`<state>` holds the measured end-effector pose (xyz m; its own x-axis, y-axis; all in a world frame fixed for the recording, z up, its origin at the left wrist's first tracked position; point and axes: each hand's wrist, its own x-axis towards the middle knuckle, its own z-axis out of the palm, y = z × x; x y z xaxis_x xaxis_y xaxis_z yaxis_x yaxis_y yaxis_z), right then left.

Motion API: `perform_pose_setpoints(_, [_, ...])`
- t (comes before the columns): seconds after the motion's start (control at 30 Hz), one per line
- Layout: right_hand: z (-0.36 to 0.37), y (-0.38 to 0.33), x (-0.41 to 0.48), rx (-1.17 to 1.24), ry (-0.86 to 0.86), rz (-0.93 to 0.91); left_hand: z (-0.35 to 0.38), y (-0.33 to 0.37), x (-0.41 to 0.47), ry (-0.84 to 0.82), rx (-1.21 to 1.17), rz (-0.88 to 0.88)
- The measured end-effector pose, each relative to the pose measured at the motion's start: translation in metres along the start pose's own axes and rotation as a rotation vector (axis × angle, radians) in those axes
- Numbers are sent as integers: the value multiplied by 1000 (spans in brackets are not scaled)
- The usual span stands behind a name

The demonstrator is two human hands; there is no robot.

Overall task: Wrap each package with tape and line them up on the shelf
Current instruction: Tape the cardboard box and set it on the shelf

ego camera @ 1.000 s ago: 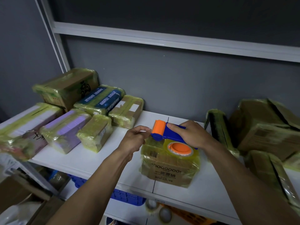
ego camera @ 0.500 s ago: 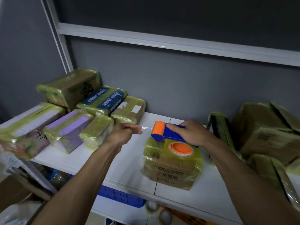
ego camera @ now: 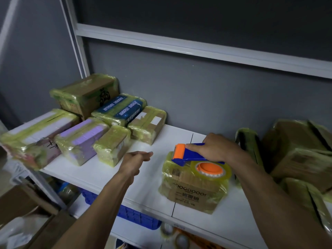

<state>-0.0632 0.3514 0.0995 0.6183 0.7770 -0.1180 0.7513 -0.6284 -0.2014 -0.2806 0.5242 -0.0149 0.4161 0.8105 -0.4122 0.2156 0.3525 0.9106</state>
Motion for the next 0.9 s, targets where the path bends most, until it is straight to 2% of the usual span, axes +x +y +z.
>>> perform_pose_setpoints(0.2, [8, -7, 7, -52, 14, -12, 4, -28, -1, 11, -16, -13])
perform_pose_setpoints(0.33, [10, -12, 11, -77, 36, -10, 17, -43, -3, 30, -33, 39])
perform_pose_setpoints(0.5, [15, -7, 12, -87, 69, -65, 24, -52, -1, -1, -29, 1])
perform_pose_setpoints(0.77, [19, -5, 9, 16, 139, -80, 35, -60, 1, -40, 114, 88])
perform_pose_setpoints(0.9, [19, -5, 8, 58, 145, -73, 28, -53, 4, 24, 359, 144])
